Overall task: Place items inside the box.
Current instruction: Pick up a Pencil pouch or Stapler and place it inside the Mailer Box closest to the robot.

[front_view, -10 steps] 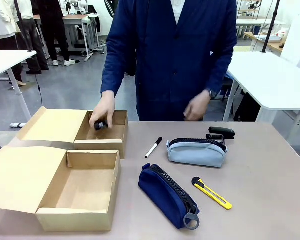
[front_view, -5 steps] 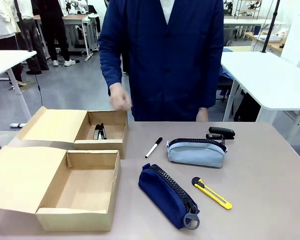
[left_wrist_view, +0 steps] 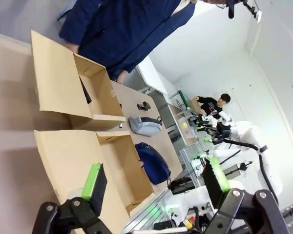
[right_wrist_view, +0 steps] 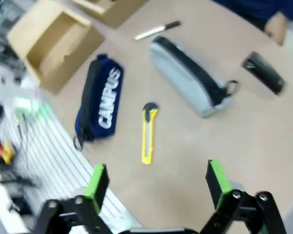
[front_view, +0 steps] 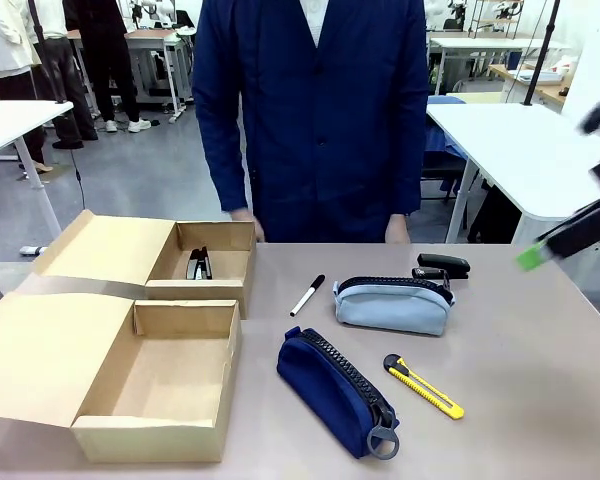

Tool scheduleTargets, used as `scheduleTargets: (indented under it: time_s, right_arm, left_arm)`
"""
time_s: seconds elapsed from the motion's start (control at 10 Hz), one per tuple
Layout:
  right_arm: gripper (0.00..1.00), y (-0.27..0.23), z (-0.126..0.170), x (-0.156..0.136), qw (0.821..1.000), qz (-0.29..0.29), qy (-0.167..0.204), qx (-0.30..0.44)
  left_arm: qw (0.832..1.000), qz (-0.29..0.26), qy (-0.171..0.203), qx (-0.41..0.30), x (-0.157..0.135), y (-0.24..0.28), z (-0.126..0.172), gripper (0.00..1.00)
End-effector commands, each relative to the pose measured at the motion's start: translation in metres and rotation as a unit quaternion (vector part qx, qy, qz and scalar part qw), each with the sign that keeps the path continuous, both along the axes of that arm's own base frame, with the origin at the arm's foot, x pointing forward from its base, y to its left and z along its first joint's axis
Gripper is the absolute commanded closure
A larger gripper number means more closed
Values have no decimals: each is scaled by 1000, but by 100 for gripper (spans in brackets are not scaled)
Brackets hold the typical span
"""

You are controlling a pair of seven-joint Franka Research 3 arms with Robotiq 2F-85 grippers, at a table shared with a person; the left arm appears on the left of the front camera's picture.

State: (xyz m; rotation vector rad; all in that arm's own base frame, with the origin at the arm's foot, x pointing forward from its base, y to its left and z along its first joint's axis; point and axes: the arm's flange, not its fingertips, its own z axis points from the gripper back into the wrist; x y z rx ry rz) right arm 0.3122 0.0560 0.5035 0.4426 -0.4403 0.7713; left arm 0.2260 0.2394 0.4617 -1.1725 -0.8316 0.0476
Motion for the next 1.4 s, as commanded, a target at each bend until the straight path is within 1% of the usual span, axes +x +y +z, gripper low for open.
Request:
scheduleTargets:
  time_s: [0.0,0.1,0.2,0.3,0.4,0.5,0.6,0.7,0.8,0.9,1.0,1.1,1.2,1.3]
  right_arm:
    - [0,47,-84,-17,994,103,-2,-43]
    - [0,56,-93,-16,993,112,-9,-40]
    - [0,44,-89,-12,998,55,-22,-32]
    - [0,61,-47,11,994,96,25,-42]
    - [0,61,-47,11,994,96,25,-42]
    - [0,71,-59,18,994,93,19,-50]
    - [0,82,-63,34,981,175,-28,-77]
    - [0,90,-71,65,971,214,-33,-104]
    - [0,92,-71,84,968,206,-48,-135]
    - [0,94,-74,100,963,222,-55,-145]
    - [0,98,-82,114,960,233,-39,-149]
    - [0,94,-82,109,962,243,-33,-120]
    - [0,57,-54,77,970,232,-61,-23]
    - [0,4,-26,29,983,172,-51,32]
  left_arm:
    - [1000,0,-17,-3,0,0,2,0]
    - [1000,0,-17,-3,0,0,2,0]
    - [1000,0,-17,-3,0,0,2,0]
    - [1000,0,-17,-3,0,0,2,0]
    - [1000,0,-17,-3,0,0,2,0]
    - [1000,0,-17,-3,0,0,2,0]
    - [1000,0,-17,-3,0,0,2,0]
    - [1000,0,-17,-3,0,0,2,0]
    - [1000,0,-17,-3,0,0,2,0]
    - [1000,0,-17,-3,0,0,2,0]
    - [1000,0,-17,-3,0,0,2,0]
    - [1000,0,-17,-3,0,0,2,0]
    - [1000,0,-17,-3,0,0,2,0]
    - [1000,0,-17,-3,0,0,2,0]
